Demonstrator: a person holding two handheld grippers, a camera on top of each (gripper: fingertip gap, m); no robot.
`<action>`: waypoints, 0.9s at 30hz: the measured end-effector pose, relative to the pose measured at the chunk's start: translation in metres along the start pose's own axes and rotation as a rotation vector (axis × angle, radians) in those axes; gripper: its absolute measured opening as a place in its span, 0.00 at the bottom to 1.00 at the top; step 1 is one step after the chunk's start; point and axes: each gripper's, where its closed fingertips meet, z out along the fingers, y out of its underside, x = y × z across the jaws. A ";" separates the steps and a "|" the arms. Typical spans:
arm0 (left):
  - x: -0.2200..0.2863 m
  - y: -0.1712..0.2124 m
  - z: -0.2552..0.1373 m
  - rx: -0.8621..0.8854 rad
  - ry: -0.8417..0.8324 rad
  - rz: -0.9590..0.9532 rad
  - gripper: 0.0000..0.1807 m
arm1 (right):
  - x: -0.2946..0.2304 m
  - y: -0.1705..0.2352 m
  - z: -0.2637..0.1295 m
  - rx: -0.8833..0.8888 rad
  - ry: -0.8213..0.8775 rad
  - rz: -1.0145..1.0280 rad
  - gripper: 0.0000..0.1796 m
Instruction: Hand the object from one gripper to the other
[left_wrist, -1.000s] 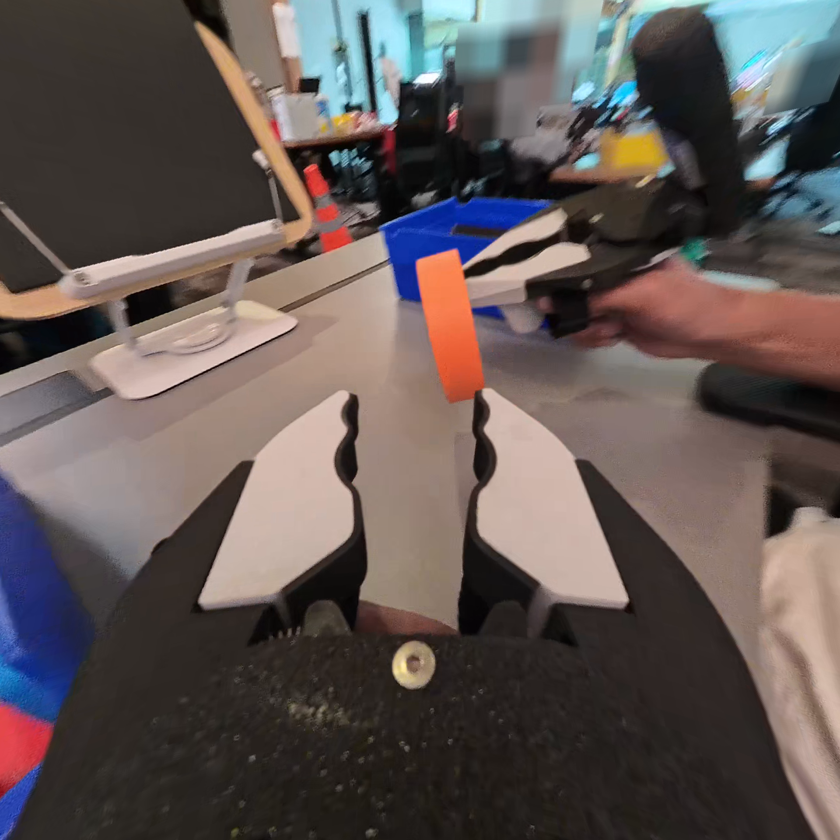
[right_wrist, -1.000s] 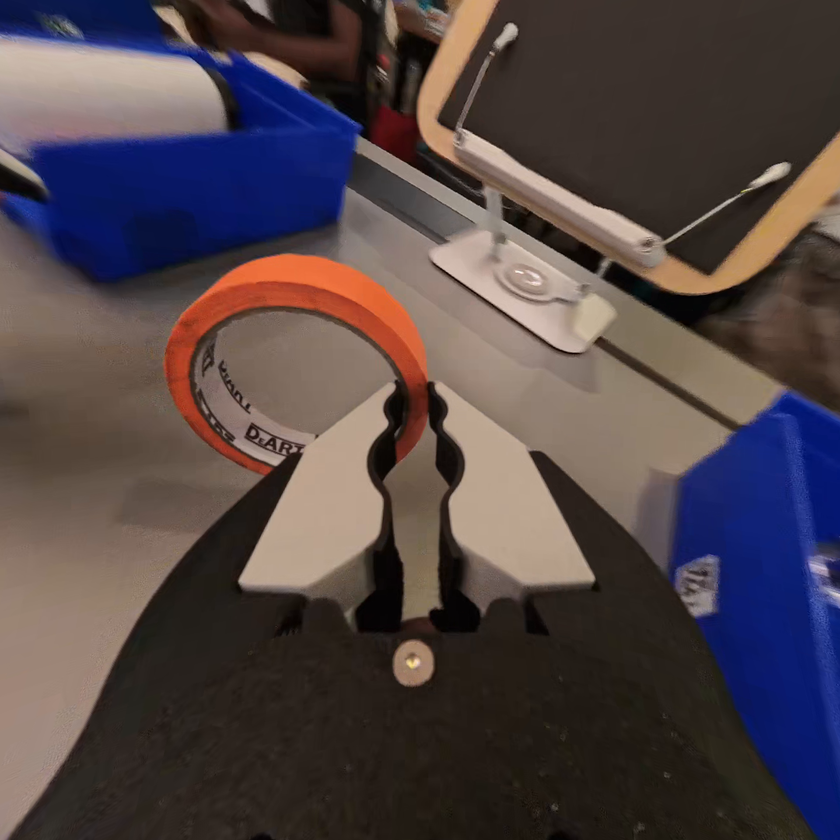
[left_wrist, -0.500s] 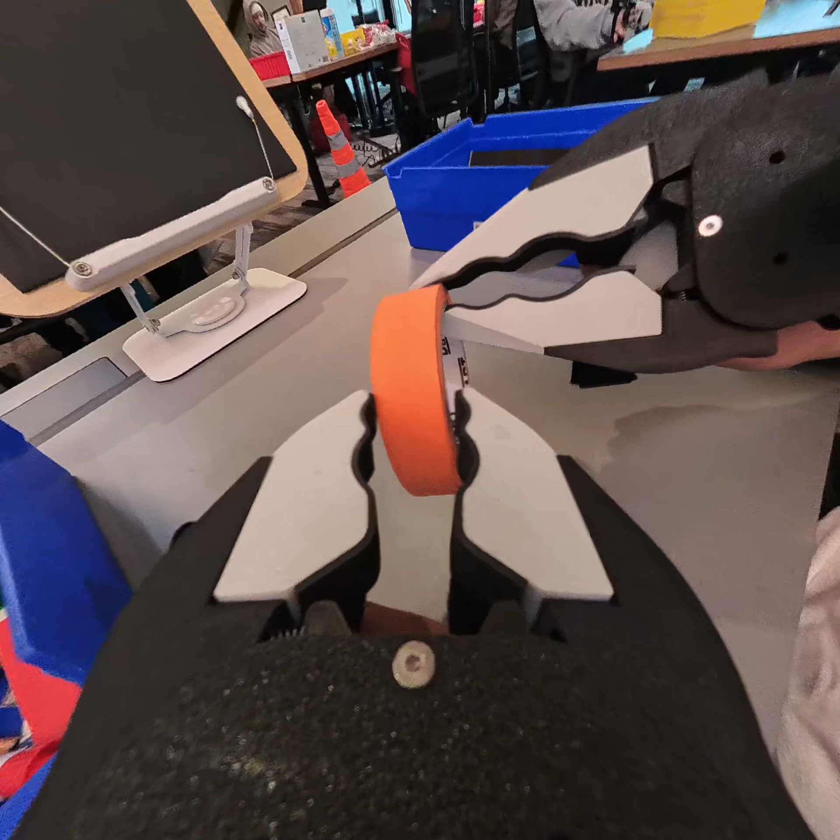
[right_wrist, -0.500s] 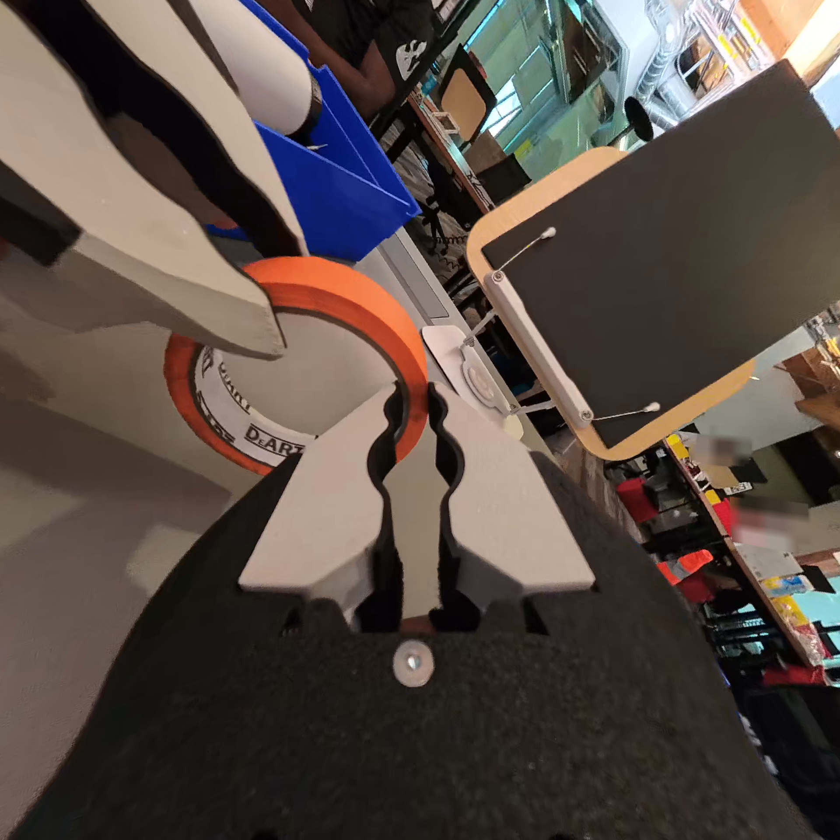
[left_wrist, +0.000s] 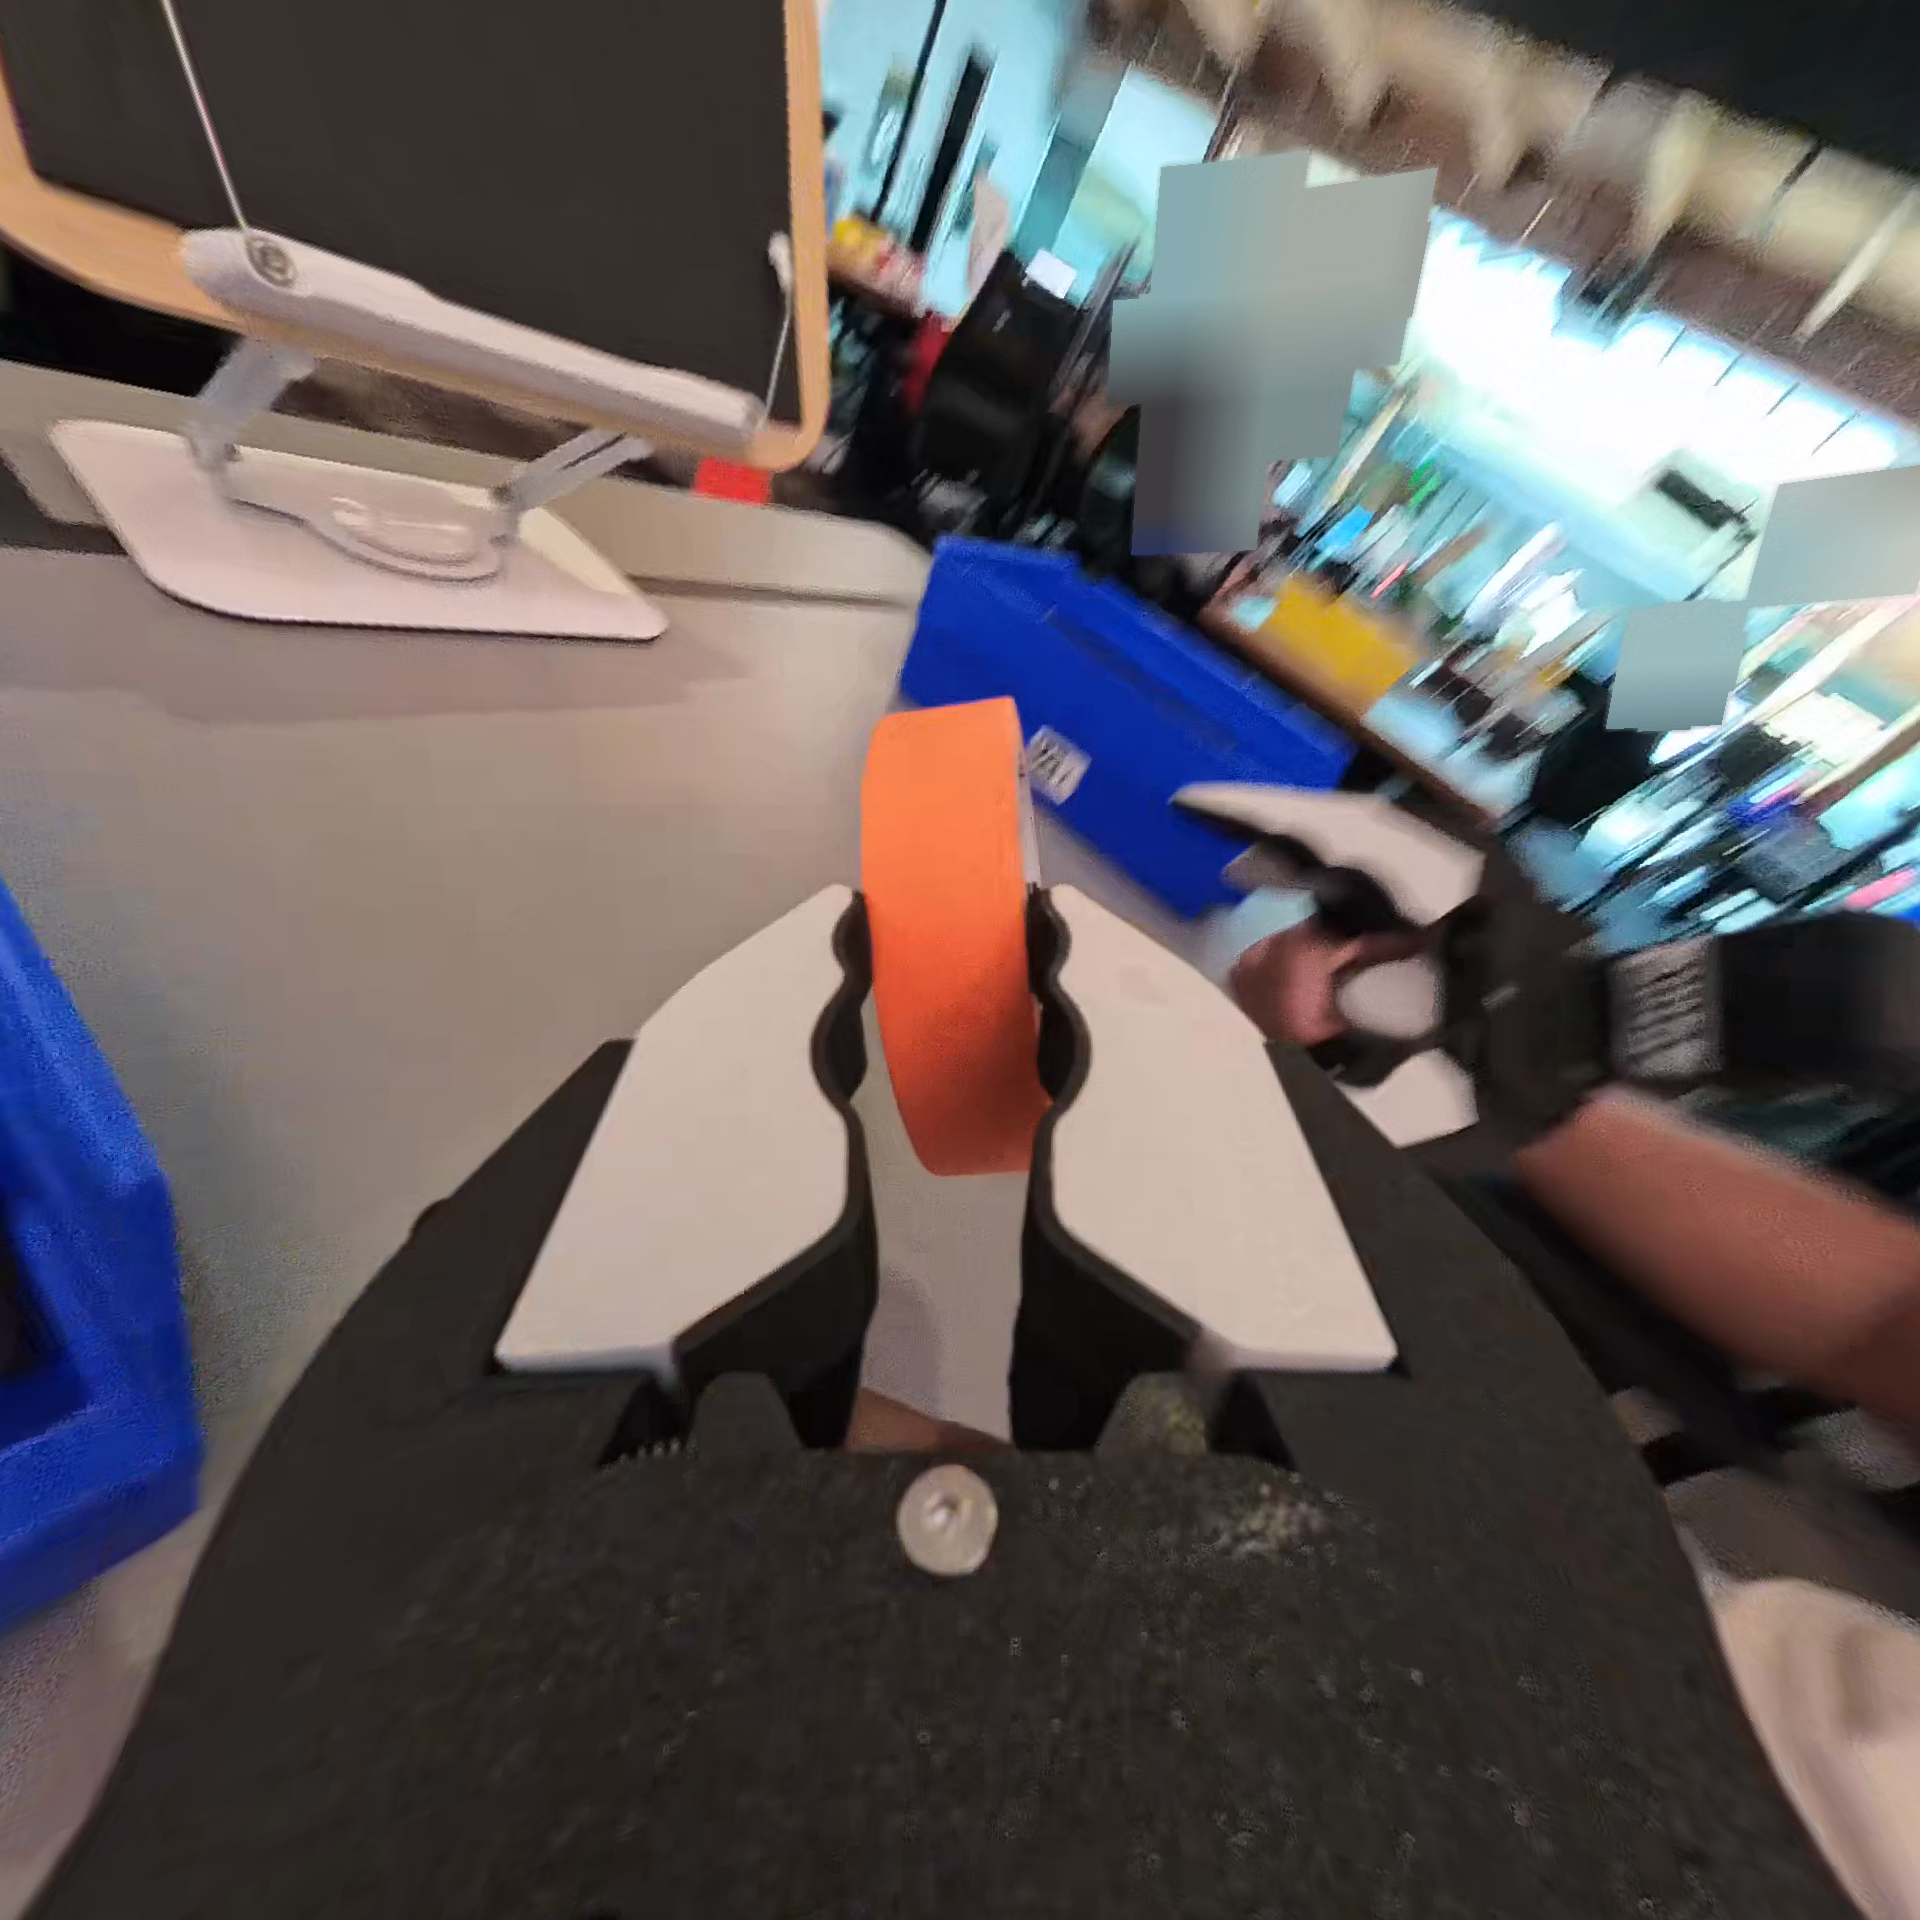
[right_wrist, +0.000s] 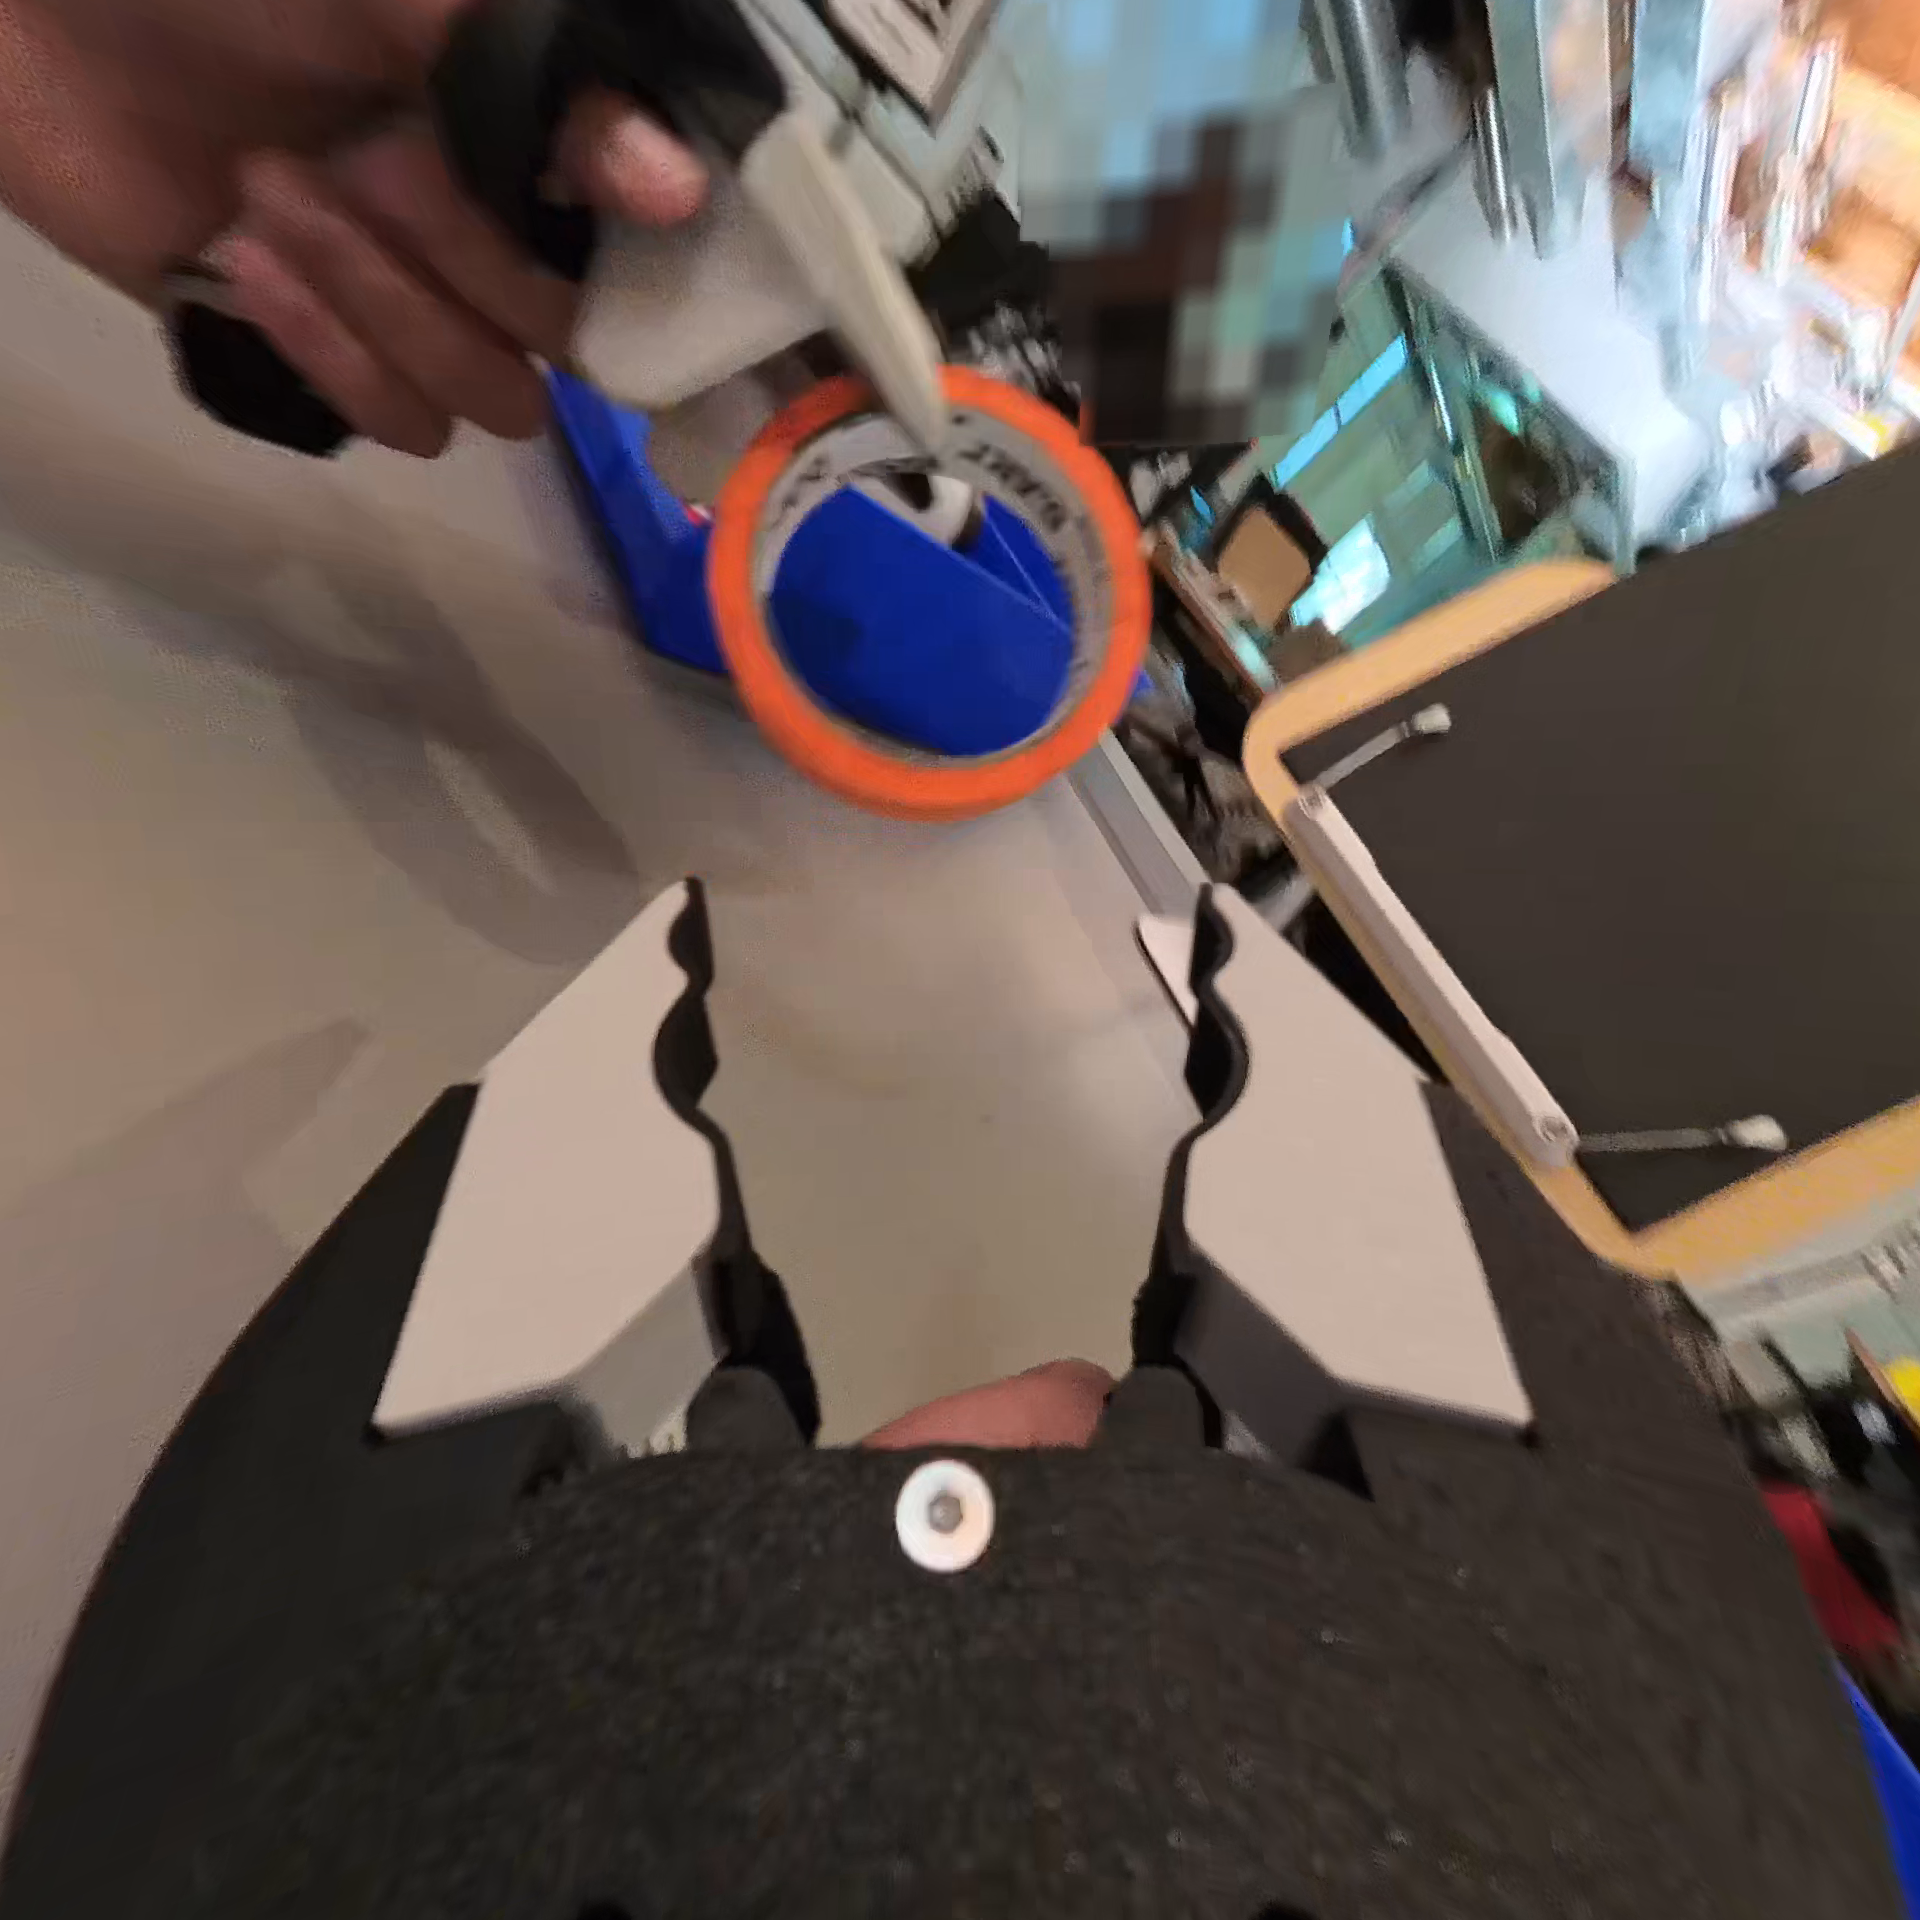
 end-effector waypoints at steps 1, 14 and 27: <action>0.003 -0.006 -0.003 0.040 0.072 -0.086 0.16 | -0.005 -0.002 0.001 0.058 -0.026 -0.011 0.55; 0.049 0.022 0.017 -0.035 0.429 -0.511 0.16 | -0.007 -0.036 0.007 0.217 -0.065 0.136 0.64; 0.055 0.039 0.025 -0.116 0.380 -0.333 0.17 | -0.011 -0.029 0.007 0.126 -0.134 0.030 0.64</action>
